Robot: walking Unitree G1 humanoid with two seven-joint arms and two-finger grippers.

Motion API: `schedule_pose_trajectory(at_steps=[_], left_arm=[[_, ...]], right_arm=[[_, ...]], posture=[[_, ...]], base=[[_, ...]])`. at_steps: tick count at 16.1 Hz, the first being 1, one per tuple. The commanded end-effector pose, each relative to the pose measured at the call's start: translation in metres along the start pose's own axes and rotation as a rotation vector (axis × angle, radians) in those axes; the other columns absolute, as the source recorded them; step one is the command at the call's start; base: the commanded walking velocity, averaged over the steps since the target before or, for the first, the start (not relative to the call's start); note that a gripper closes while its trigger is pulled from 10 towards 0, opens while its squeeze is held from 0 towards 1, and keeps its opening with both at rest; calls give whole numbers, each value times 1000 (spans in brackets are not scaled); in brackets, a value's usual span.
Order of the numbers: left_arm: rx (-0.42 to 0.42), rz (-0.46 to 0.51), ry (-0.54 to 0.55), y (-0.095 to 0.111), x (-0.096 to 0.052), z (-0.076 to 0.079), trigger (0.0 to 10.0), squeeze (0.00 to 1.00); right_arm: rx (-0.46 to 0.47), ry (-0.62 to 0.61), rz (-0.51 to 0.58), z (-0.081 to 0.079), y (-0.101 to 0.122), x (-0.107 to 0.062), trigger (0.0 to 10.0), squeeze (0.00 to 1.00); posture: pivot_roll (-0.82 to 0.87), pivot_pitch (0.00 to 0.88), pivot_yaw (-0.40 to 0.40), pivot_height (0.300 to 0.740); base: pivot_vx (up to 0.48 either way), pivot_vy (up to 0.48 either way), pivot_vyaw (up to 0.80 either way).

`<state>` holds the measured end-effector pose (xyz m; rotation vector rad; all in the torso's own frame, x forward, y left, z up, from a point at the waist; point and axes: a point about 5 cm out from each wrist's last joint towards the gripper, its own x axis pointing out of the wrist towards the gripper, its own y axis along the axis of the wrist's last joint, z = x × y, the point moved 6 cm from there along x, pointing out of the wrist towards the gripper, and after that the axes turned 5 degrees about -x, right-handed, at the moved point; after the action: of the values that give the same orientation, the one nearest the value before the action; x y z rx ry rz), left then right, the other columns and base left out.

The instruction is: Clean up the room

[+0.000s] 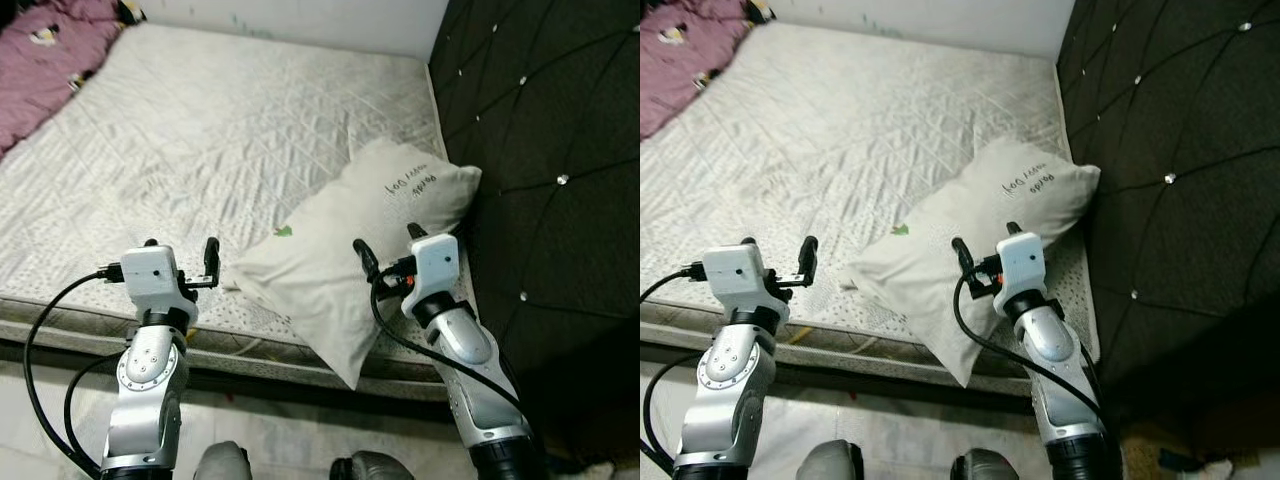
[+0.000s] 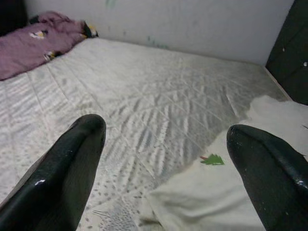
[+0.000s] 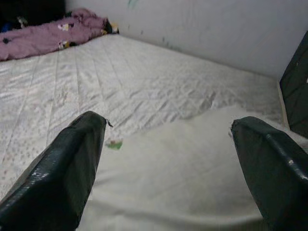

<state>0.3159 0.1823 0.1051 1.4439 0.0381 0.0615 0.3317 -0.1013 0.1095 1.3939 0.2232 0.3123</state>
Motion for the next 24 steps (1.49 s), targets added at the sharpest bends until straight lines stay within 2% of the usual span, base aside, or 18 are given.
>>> schedule_pose_trajectory(at_steps=[1, 11, 18, 24], left_arm=[[-6, 11, -12, 5, 0, 4, 10000, 0], [-14, 12, -19, 8, 5, 8, 10000, 0], [-20, 17, -35, 9, 6, 11, 10000, 0], [-33, 23, -55, 9, 8, 16, 10000, 0]], right_arm=[[-9, 11, 8, 0, 4, -1, 10000, 0], [-13, 19, 14, -2, 7, 1, 10000, 0], [-33, 44, 34, -5, 11, 4, 10000, 0], [-42, 57, 39, -6, 12, 6, 10000, 0]], posture=[[12, 122, -57, 706], [5, 139, -53, 632], [2, 139, -58, 632], [3, 129, -59, 632]], base=[[0, 0, 0], [0, 0, 0], [0, 0, 0], [336, 0, 0]])
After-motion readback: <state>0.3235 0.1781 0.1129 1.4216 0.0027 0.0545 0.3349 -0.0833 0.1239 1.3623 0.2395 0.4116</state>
